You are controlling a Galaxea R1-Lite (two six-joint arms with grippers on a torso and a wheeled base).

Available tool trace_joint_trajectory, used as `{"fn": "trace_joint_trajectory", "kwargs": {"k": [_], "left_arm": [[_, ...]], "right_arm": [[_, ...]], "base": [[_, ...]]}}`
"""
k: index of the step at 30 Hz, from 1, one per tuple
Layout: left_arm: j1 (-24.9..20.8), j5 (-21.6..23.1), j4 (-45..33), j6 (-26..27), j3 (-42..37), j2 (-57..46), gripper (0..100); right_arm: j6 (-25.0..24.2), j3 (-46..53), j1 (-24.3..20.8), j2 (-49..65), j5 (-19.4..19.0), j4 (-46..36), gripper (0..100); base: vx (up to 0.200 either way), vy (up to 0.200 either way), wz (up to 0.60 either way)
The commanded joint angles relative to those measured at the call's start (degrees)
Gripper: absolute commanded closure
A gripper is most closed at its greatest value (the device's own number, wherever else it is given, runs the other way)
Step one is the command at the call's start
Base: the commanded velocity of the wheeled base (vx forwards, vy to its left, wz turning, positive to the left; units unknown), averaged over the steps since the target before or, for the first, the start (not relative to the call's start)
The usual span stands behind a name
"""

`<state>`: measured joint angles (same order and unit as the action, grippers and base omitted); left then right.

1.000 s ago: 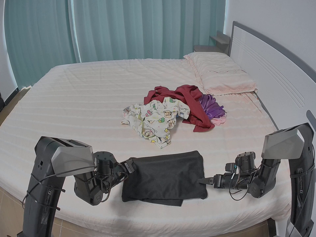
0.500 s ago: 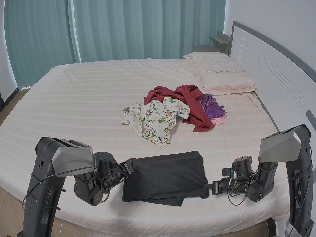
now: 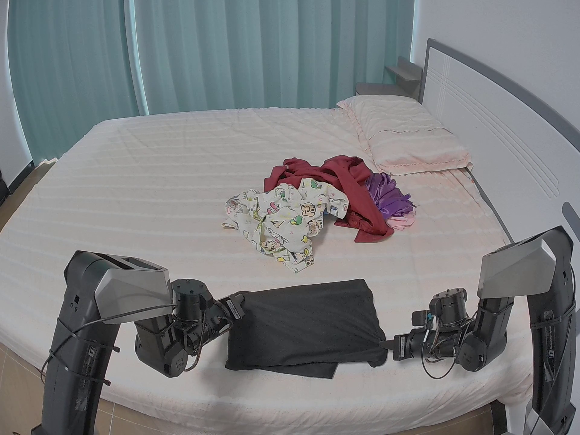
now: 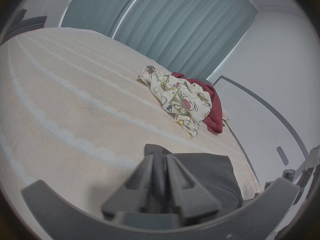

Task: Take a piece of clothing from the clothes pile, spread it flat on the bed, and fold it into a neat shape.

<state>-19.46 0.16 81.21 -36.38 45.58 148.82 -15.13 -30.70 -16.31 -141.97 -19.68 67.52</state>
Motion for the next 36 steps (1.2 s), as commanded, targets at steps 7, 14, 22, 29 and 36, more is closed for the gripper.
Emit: {"fn": "trace_joint_trajectory", "kwargs": {"k": [7,14,22,29,36], "left_arm": [[-0.06,0.11,0.09,-0.01,-0.05,0.06,0],[2.32,0.02,0.17,-0.36,-1.37,-4.51,0],[4.34,-0.07,-1.32,-0.01,-2.34,-15.4,0],[3.81,-0.33,-13.19,2.71,1.62,-24.46,0],[3.9,-5.96,-14.07,2.71,5.92,-26.57,0]], "right_arm": [[-0.69,-0.77,1.02,0.12,0.43,3.32,0],[-0.78,-1.47,5.5,5.83,0.25,3.4,0],[-5.88,-1.21,9.72,13.21,2.89,4.9,0],[-9.22,3.8,12.71,16.64,13.08,15.88,0],[-9.13,8.55,13.59,23.32,14.31,20.19,0]], "base": [[0.0,0.0,0.0],[0.0,0.0,0.0],[0.0,0.0,0.0],[0.0,0.0,0.0],[0.0,0.0,0.0]]}}
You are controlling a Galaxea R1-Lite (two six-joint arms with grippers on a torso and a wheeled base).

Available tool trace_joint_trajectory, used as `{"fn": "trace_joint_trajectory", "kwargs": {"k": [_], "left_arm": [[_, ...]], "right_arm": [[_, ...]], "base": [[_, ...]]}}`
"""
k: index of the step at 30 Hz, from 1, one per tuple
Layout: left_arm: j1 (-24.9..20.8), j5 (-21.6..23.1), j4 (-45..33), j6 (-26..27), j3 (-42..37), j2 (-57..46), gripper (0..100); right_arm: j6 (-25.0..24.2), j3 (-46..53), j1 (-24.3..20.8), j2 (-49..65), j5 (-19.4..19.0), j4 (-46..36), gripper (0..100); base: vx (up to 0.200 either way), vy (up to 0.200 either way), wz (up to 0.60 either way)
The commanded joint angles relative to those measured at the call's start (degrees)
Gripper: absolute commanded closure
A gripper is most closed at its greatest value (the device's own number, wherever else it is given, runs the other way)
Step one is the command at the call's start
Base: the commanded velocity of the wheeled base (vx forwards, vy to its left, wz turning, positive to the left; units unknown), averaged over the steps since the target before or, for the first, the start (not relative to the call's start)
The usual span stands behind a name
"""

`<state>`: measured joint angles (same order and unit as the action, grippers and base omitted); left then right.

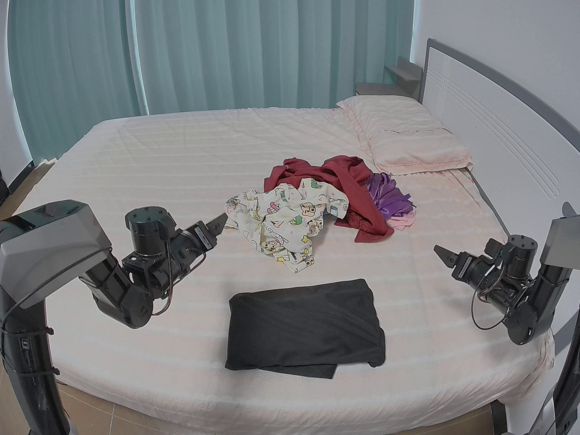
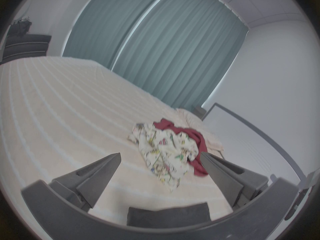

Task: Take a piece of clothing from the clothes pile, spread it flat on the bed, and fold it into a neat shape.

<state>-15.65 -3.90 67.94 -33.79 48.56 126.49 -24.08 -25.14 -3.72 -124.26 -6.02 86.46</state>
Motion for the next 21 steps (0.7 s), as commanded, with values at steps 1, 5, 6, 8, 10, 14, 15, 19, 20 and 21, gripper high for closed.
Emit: {"fn": "trace_joint_trajectory", "kwargs": {"k": [1,5,6,8,10,14,15,19,20,21], "left_arm": [[0.01,-3.22,-1.23,0.13,3.04,-5.46,0],[-0.08,-5.15,-1.76,0.13,2.42,-8.89,0],[0.01,-6.73,-1.76,0.13,1.37,-11.97,0],[0.01,-7.7,-1.84,0.31,-0.48,-15.31,0],[0.54,-7.61,-1.84,0.57,-3.91,-20.14,0],[1.59,-7.79,-3.78,1.36,-10.5,-28.58,0],[2.12,-7.79,-3.69,2.5,-12.7,-30.69,0],[3.79,-7.52,-2.64,5.32,-21.75,-38.69,0],[3.79,-7.52,-2.64,5.4,-22.63,-39.74,0],[3.79,-7.52,-2.64,5.4,-22.63,-39.74,0]], "right_arm": [[-0.18,4.48,1.35,7.72,0.84,1.43,0],[-0.09,8.17,1.35,11.67,0.66,1.43,0],[-0.09,10.46,1.35,14.4,0.75,1.52,0],[-0.09,12.57,1.35,17.12,0.75,2.4,0],[-0.36,15.47,1.26,20.99,0.57,3.19,0],[-0.36,21.09,1.26,28.37,0.13,3.1,0],[-0.36,22.5,1.26,30.13,0.13,3.1,0],[-0.71,25.14,0.73,39.09,0.22,2.67,0],[-0.8,25.14,0.73,40.24,0.22,2.49,0],[-0.8,25.14,0.73,40.24,0.22,2.49,0]], "base": [[0.0,0.0,0.0],[0.0,0.0,0.0],[0.0,0.0,0.0],[0.0,0.0,0.0],[0.0,0.0,0.0],[0.0,0.0,0.0],[0.0,0.0,0.0],[0.0,0.0,0.0],[0.0,0.0,0.0],[0.0,0.0,0.0]]}}
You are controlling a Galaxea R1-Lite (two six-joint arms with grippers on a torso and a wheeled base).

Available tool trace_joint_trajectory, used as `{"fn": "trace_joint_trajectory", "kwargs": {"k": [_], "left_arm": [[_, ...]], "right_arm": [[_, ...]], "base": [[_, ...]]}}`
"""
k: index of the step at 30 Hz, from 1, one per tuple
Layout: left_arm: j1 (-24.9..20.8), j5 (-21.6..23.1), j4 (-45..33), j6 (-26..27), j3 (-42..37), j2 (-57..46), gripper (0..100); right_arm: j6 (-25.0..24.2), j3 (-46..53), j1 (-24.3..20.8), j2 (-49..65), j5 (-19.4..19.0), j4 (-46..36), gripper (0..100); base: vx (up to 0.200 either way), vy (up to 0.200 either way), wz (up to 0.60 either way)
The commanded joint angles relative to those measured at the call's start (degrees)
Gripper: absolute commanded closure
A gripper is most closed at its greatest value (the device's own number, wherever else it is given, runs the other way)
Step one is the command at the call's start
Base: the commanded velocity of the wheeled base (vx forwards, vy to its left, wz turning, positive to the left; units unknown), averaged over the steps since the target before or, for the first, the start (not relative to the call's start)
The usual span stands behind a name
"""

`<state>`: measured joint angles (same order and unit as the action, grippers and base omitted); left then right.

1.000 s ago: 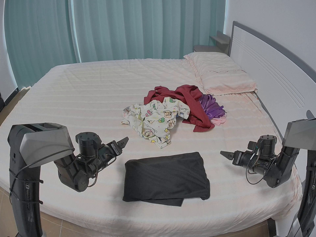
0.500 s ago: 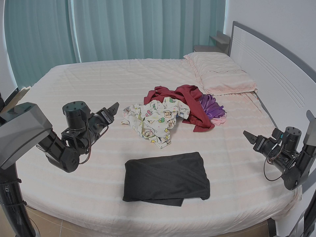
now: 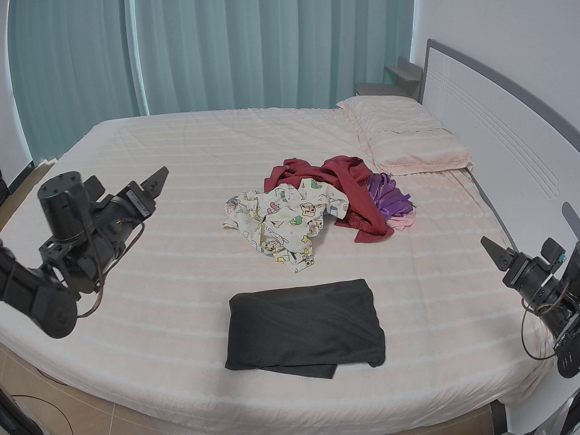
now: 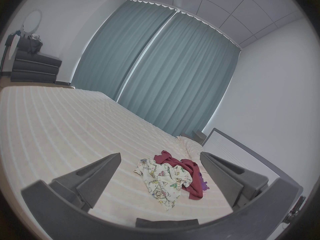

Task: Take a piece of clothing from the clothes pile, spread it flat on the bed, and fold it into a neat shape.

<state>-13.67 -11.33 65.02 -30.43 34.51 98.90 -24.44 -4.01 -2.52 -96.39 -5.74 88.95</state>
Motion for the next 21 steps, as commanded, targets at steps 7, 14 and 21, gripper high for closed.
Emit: {"fn": "trace_joint_trajectory", "kwargs": {"k": [7,14,21], "left_arm": [[1.8,-0.45,-0.43,2.92,-20.89,-29.73,0],[1.62,-6.08,-1.04,10.39,-32.14,-40.89,0],[1.54,-9.94,-10.62,12.23,-34.42,-55.4,0]], "right_arm": [[0.36,4.01,-0.38,38.65,-0.23,-23.39,0],[6.34,4.01,-0.73,69.41,-0.5,-58.72,0],[9.68,3.83,0.33,92.96,-0.15,-83.07,0]], "base": [[0.0,0.0,0.0],[0.0,0.0,0.0],[0.0,0.0,0.0]]}}
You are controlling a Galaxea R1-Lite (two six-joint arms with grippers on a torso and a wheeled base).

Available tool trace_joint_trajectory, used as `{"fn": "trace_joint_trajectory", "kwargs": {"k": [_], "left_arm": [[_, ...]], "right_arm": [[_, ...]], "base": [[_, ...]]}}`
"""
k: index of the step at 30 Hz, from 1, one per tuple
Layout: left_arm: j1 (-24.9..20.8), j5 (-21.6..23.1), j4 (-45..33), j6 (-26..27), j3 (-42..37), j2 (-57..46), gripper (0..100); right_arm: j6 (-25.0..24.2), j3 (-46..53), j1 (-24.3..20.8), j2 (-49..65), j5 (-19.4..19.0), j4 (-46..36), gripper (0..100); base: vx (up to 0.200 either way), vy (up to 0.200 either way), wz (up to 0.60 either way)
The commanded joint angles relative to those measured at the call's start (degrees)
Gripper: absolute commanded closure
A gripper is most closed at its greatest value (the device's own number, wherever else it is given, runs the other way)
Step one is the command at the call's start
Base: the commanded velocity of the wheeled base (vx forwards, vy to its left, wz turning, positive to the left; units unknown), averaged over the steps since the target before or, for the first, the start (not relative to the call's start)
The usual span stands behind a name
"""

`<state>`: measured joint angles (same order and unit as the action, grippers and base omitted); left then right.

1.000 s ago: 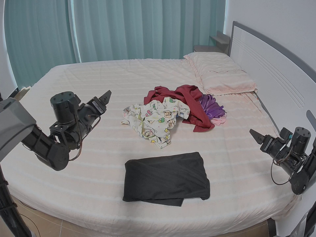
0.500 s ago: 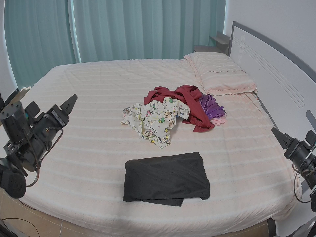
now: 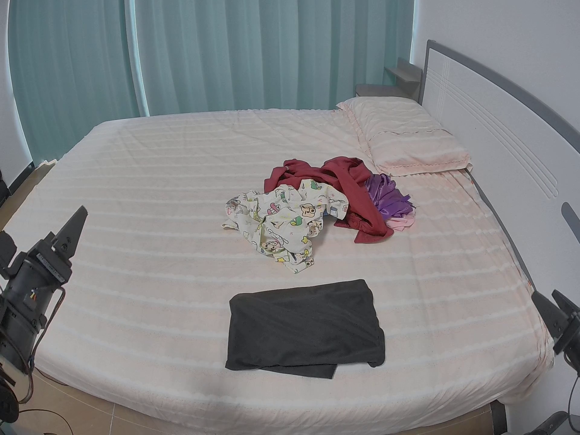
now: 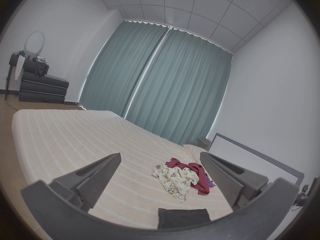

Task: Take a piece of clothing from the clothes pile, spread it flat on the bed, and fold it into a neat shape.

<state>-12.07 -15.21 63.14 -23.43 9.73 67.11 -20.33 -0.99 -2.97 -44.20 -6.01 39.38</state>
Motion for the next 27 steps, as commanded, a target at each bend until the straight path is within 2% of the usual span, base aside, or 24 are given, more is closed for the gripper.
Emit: {"fn": "trace_joint_trajectory", "kwargs": {"k": [1,2,4,6,7,10,12,14,18,23,27], "left_arm": [[-0.15,-6.23,-11.46,6.99,-9.64,-27.12,0],[-0.15,-6.23,-12.6,7.96,-9.64,-28.7,0],[-0.15,-6.23,-20.95,13.24,-9.38,-38.11,0],[0.03,-6.23,-26.13,15.87,-9.29,-43.73,0],[0.03,-6.23,-26.13,15.87,-9.29,-43.73,0],[0.73,-6.5,-34.83,19.21,-9.29,-54.98,0],[1.87,-6.41,-38.17,20.79,-9.2,-59.11,0],[3.19,-6.41,-40.99,21.06,-9.55,-61.84,0],[5.92,-6.41,-41.6,20.88,-9.46,-61.84,0],[12.68,-4.83,-43.54,21.76,-9.64,-61.75,0],[13.65,1.77,-49.07,21.94,-9.73,-63.95,0]], "right_arm": [[6.45,0.81,2.18,43.5,-0.05,-36.12,0],[6.62,0.64,2.8,44.2,-0.41,-36.48,0],[7.24,0.46,3.06,44.2,1.0,-37.0,0],[7.5,0.46,3.06,44.2,2.76,-36.83,0],[7.5,0.46,3.06,44.2,2.76,-36.83,0],[10.14,0.11,3.06,44.2,8.73,-38.32,0],[11.19,-0.24,3.06,44.2,10.67,-39.11,0],[11.37,-0.59,3.06,44.2,11.9,-40.17,0],[11.54,-0.86,3.06,44.2,14.54,-40.69,0],[15.06,-0.86,3.06,44.2,14.45,-40.78,0],[15.94,-1.47,2.97,44.12,13.74,-42.63,0]], "base": [[0.0,0.0,0.0],[0.0,0.0,0.0],[0.0,0.0,0.0],[0.0,0.0,0.0],[0.0,0.0,0.0],[0.0,0.0,0.0],[0.0,0.0,0.0],[0.0,0.0,0.0],[0.0,0.0,0.0],[0.0,0.0,0.0],[0.0,0.0,0.0]]}}
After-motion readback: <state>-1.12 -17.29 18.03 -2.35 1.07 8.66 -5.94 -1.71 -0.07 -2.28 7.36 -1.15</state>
